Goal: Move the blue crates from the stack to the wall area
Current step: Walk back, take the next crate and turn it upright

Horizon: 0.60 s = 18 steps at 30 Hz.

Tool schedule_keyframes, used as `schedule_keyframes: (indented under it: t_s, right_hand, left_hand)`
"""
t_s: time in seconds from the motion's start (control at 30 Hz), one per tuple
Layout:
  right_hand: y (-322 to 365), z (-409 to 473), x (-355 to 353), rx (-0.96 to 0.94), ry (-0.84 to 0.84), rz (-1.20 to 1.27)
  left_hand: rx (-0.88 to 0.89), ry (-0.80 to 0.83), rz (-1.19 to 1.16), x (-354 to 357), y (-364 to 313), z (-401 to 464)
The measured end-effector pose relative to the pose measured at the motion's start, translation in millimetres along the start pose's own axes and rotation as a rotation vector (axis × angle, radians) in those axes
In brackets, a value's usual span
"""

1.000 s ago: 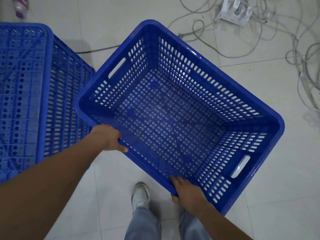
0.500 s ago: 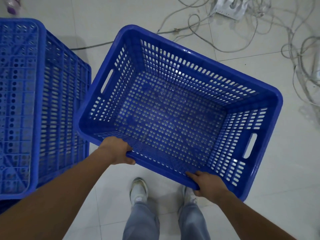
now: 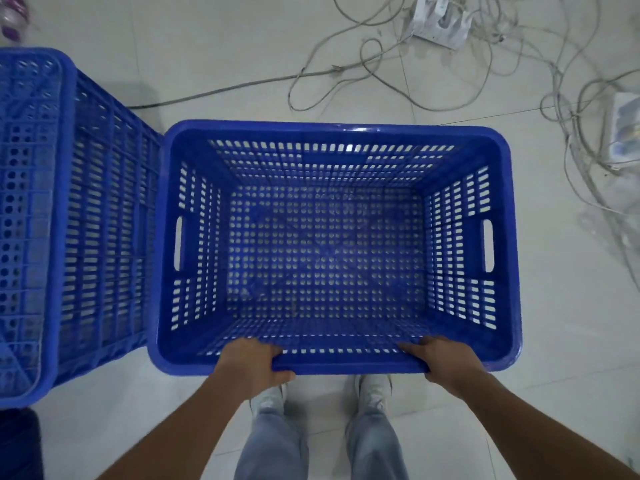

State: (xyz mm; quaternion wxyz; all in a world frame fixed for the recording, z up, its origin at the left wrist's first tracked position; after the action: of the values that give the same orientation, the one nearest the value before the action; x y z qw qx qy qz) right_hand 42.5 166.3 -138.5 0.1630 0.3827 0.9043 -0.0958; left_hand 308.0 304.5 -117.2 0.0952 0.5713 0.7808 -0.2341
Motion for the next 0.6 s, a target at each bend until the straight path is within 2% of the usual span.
schedule_keyframes:
  t_s: [0.23,0.43,0.53,0.6]
  right_hand:
    - [-8.4,3.4,-0.8,0.015,-0.063,-0.019]
    - [-8.6,4.3,-0.1,0.005,-0.086,-0.033]
    - [-10.1,-0.7,-6.3,-0.013,0.009,0.048]
    - [-13.6,-4.1,-19.1,0.015,0.110,0.196]
  left_hand:
    - [-0.028,0.019,-0.023,27.2,-9.4,-1.7]
    - [-0.099,-0.038,-0.112,48.2,-8.0,-3.1]
    - [-0.176,-0.072,-0.230,37.8,-3.5,-11.0]
    - [-0.277,-0.223,-0.237,12.0,9.2,-21.3]
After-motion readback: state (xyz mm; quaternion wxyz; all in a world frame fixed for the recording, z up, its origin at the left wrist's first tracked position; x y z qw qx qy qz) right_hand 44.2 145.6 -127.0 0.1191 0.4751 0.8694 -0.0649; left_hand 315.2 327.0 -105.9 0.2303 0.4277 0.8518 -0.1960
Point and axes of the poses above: each hand's wrist, its own z-axis towards the middle knuckle, its own x-axis out of the palm, y = z × x, the point moved 4 cm from there along z, towards the middle knuckle, and after that the axes turned 7 degrees about x, right-handed, at the moved point
